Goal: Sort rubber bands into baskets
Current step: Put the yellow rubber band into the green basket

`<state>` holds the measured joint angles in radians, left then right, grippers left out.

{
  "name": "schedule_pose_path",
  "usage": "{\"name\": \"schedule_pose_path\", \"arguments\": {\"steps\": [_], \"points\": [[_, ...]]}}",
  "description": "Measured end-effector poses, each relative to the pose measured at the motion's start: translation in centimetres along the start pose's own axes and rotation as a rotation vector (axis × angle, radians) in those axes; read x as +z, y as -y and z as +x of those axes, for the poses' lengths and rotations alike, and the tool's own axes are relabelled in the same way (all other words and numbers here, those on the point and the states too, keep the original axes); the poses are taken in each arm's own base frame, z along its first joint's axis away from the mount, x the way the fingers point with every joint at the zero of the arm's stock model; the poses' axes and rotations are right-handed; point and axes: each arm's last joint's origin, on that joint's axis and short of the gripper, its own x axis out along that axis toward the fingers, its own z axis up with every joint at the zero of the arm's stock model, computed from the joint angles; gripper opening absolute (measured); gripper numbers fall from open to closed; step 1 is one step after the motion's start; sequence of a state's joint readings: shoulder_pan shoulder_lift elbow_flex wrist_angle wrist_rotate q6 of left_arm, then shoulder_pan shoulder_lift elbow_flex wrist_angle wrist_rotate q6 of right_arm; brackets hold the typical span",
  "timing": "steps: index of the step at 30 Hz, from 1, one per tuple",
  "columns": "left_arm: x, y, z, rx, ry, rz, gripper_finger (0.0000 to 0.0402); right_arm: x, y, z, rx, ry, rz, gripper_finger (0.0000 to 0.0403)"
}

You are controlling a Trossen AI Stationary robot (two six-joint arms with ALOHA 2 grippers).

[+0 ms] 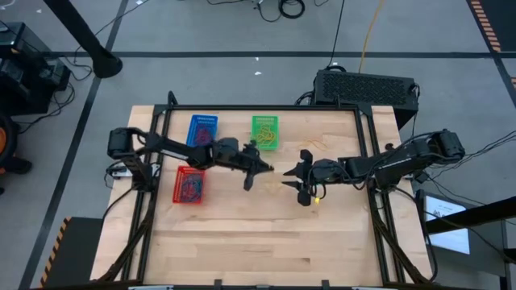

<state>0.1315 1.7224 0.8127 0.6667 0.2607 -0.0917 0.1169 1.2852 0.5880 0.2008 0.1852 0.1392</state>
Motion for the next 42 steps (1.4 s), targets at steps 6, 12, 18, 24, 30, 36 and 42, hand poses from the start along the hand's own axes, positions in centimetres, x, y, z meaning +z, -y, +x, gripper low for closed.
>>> {"name": "schedule_pose_path", "arguments": {"steps": [6, 12, 18, 24, 30, 36, 42], "points": [[1.3, -4.3, -2.1, 0.153, 0.036, -0.034, 0.0001, -0.2, 0.1, 0.0, -0.004, -0.024, -0.084, 0.0152], [1.0, -9.1, -4.0, 0.319, 0.052, -0.151, 0.0000, -0.8, 0.4, 0.0, -0.018, -0.085, -0.135, 0.0150], [0.9, -11.6, -4.6, 0.390, 0.056, -0.346, 0.0000, -0.9, 1.1, 0.1, -0.041, -0.104, -0.152, 0.0148], [1.1, -12.8, -2.8, 0.387, -0.099, -0.428, 0.0000, -0.6, 1.8, 0.2, -0.066, -0.090, -0.144, 0.0148], [0.8, -13.3, -2.2, 0.390, -0.196, -0.449, 0.0005, -0.4, 2.1, 0.2, -0.071, -0.066, -0.125, 0.0148], [1.0, -13.2, -2.2, 0.393, -0.191, -0.453, 0.0044, -0.4, 2.0, 0.2, -0.068, -0.064, -0.116, 0.0148], [0.5, -13.1, -2.4, 0.405, -0.235, -0.497, 0.0080, -0.4, 2.0, 0.2, -0.069, -0.069, -0.099, 0.0148]]}}
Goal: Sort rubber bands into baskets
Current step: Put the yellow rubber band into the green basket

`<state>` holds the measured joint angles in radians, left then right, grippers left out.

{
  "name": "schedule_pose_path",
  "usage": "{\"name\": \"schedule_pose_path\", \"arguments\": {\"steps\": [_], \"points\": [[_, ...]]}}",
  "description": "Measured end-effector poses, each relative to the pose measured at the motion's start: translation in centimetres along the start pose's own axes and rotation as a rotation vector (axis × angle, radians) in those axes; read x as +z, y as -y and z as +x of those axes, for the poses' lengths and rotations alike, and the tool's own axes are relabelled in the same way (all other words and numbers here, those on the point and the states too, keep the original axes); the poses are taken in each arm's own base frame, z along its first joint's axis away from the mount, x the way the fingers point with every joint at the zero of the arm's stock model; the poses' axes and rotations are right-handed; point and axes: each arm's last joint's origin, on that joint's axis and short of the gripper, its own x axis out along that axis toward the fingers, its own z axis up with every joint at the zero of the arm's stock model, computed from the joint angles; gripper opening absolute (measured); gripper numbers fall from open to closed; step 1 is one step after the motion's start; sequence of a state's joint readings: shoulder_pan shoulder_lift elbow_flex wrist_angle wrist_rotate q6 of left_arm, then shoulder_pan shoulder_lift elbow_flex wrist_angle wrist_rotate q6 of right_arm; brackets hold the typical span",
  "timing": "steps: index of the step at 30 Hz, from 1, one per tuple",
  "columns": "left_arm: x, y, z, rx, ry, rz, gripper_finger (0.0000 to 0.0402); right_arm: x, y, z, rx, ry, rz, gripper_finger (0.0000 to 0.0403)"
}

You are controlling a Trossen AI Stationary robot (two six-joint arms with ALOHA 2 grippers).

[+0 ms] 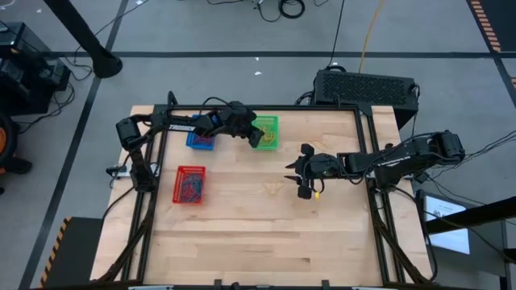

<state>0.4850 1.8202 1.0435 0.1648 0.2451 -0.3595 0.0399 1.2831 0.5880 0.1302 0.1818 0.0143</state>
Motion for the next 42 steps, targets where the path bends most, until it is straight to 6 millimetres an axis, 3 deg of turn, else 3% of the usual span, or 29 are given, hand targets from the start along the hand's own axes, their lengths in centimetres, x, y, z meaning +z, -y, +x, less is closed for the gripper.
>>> {"name": "schedule_pose_path", "arguments": {"steps": [7, 22, 27, 31, 36, 42], "points": [[0.4, 0.2, -0.3, 0.041, -0.119, -0.009, 0.0108, 0.0, 0.0, 0.0, 0.000, 0.000, 0.000, 0.0148], [3.6, 2.2, -2.5, 0.135, -0.276, 0.131, 0.0109, 0.0, 0.0, 0.0, -0.003, 0.000, 0.002, 0.0148], [3.5, 4.6, -4.5, 0.102, -0.305, 0.213, 0.0109, -0.1, 1.1, -0.7, -0.196, -0.015, 0.088, 0.0144], [2.0, 7.4, -6.0, 0.044, -0.280, 0.292, 0.0109, -0.7, 3.1, -0.9, -0.318, -0.078, 0.129, 0.0132], [-1.0, 10.3, -7.9, -0.038, -0.176, 0.381, 0.0109, -1.2, 7.0, -0.9, -0.378, -0.161, 0.208, 0.0121], [-4.7, 11.8, -10.2, -0.215, 0.068, 0.404, 0.0109, -2.3, 11.7, -1.2, -0.471, -0.266, 0.443, 0.0121]]}}
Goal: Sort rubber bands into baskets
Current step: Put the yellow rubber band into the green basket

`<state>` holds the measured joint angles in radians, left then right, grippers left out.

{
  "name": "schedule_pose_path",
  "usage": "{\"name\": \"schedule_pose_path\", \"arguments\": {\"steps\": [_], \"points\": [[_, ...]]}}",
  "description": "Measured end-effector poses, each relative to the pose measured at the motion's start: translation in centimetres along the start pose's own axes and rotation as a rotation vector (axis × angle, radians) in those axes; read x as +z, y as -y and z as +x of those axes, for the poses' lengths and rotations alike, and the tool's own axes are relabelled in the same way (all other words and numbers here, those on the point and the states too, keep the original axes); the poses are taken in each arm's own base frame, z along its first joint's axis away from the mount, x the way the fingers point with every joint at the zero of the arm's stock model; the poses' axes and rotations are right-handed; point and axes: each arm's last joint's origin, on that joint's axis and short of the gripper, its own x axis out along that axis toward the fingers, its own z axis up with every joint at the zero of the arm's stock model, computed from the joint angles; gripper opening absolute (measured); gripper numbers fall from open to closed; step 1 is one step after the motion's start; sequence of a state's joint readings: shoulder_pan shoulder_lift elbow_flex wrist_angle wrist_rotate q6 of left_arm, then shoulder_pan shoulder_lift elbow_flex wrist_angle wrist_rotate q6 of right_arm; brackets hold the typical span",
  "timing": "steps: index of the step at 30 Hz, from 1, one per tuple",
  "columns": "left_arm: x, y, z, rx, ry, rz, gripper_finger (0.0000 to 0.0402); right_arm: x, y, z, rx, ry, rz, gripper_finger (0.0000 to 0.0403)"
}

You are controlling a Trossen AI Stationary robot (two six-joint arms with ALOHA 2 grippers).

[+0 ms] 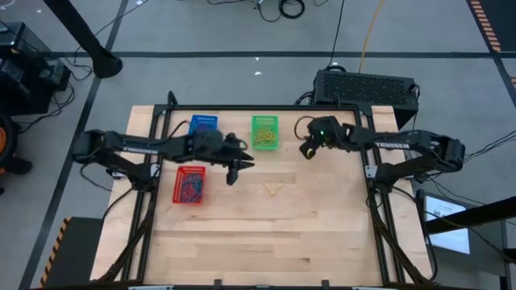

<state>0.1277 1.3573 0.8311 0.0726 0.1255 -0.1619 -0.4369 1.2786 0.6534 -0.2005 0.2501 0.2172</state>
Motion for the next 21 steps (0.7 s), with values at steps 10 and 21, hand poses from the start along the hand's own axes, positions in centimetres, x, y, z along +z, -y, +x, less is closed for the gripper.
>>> {"name": "schedule_pose_path", "arguments": {"steps": [10, 21], "points": [[-2.5, 0.4, -0.4, -0.121, 0.228, 0.003, 0.0109, -1.0, 0.6, 5.1, -0.026, -0.199, 0.149, 0.0121], [-2.7, 0.7, -0.3, -0.195, 0.190, 0.009, 0.0109, -2.5, 0.2, 7.6, -0.071, -0.332, 0.214, 0.0119]]}}
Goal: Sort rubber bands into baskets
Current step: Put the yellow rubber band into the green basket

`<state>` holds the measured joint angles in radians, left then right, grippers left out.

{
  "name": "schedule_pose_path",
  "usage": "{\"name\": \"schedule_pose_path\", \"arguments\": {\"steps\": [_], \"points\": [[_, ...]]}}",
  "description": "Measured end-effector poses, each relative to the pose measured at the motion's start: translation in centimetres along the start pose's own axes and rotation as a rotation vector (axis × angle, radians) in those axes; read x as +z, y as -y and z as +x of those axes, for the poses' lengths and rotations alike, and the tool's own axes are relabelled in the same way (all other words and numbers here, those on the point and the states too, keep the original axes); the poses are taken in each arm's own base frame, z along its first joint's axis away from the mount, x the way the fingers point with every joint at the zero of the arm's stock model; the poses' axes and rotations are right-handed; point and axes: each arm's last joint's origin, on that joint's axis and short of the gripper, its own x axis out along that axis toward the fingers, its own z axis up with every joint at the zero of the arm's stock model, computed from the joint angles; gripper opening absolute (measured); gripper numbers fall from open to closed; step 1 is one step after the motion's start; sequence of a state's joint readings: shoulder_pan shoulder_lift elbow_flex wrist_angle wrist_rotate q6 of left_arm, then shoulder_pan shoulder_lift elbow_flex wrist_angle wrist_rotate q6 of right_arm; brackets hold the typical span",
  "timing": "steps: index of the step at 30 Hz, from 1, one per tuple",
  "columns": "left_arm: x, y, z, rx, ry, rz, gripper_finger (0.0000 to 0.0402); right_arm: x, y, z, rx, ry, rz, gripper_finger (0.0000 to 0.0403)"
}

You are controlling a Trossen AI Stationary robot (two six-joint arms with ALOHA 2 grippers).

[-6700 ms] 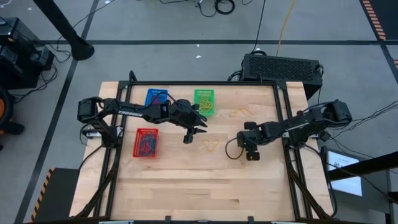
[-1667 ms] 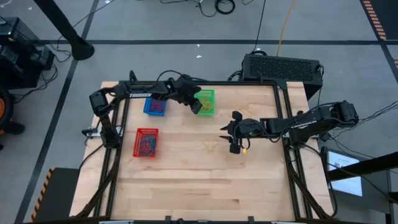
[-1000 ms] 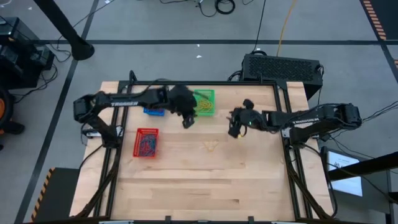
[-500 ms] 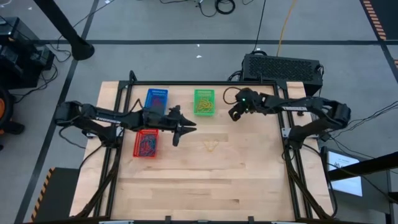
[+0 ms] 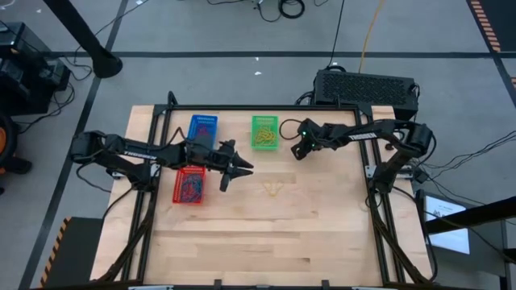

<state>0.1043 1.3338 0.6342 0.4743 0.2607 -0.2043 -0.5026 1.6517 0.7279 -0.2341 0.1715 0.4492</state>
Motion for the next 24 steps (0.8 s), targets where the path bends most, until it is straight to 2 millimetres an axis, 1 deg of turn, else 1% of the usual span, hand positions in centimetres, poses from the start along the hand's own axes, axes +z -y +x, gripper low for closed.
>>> {"name": "schedule_pose_path", "arguments": {"steps": [3, 5, 7, 8, 11, 13, 15, 17, 19, 24], "points": [[-0.1, 0.0, 0.0, 0.001, -0.010, -0.002, 0.0109, -0.1, 0.1, -0.2, -0.004, -0.015, 0.001, 0.0099], [-0.1, 0.0, 0.0, 0.002, -0.013, -0.003, 0.0109, -0.2, 0.1, -0.4, 0.000, -0.018, -0.009, 0.0069], [-0.1, 0.0, 0.0, 0.002, -0.013, -0.002, 0.0109, -0.1, 0.1, -0.5, 0.010, -0.010, -0.038, 0.0027], [-0.1, 0.0, 0.0, 0.002, -0.012, 0.003, 0.0109, -0.1, 0.1, -0.6, 0.011, 0.000, -0.059, 0.0014], [-0.2, 0.1, 0.1, -0.003, -0.008, 0.089, 0.0109, 0.0, -0.2, -1.4, 0.019, 0.047, -0.087, 0.0008], [-0.7, 0.3, 0.5, -0.016, 0.017, 0.163, 0.0109, 0.6, -0.5, -2.6, 0.047, 0.116, -0.101, 0.0003], [-1.5, 0.4, 0.8, -0.036, 0.066, 0.191, 0.0109, 0.9, -0.8, -4.1, 0.055, 0.179, -0.106, 0.0002], [-1.9, 0.5, 1.1, -0.056, 0.154, 0.213, 0.0109, 0.9, -1.1, -5.4, 0.081, 0.220, -0.112, 0.0001], [-2.4, 0.4, 1.4, -0.062, 0.194, 0.223, 0.0109, 0.9, -1.5, -7.0, 0.124, 0.277, -0.118, 0.0001], [-4.2, -0.3, 2.8, -0.062, 0.194, 0.215, 0.0109, 0.3, -2.9, -10.8, 0.247, 0.400, -0.139, 0.0001]]}}
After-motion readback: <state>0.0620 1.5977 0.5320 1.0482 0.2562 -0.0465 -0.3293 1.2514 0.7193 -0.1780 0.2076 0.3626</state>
